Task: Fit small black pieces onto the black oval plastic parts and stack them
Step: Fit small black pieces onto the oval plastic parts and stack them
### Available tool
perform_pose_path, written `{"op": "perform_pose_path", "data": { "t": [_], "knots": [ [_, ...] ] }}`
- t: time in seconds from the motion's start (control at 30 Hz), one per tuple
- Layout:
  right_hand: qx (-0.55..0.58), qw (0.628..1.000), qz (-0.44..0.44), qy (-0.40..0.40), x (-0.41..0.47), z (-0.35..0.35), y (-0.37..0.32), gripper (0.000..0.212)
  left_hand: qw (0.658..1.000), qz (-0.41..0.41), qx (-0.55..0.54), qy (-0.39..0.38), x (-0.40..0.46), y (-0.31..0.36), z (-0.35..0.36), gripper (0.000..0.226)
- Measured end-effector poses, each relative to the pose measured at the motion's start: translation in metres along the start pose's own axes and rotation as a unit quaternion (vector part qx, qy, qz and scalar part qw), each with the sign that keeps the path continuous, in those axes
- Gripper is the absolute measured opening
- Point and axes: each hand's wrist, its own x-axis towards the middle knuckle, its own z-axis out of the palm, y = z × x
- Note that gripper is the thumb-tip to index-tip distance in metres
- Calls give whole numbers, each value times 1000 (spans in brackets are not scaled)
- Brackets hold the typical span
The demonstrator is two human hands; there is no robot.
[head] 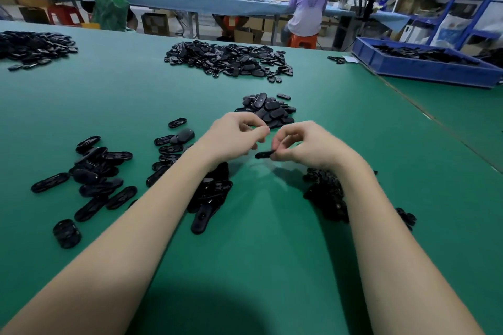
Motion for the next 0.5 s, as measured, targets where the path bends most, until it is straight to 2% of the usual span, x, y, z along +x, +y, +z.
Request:
{"op": "perform_pose_path", "data": {
  "t": [0.07,0.13,0.2,0.27,0.4,0.5],
  "knots": [
    [41,999,-9,15,-5,-10,4,12,995,-40,-49,-79,-2,2,2,10],
    [39,999,-7,17,-8,-16,6,12,984,-65,-104,-127,-5,3,4,7],
    [31,999,1,17,-9,-17,5,13,978,-84,-147,-126,-6,3,5,2],
    [2,1000,25,7,-9,-20,4,16,975,-103,-168,-104,-5,1,7,10],
    [-163,982,92,-31,-12,-34,4,10,976,-112,-174,-70,-5,-2,9,20],
    [-203,969,129,-58,-15,-38,3,9,981,-99,-157,-64,-5,-2,11,18]
  ]
}}
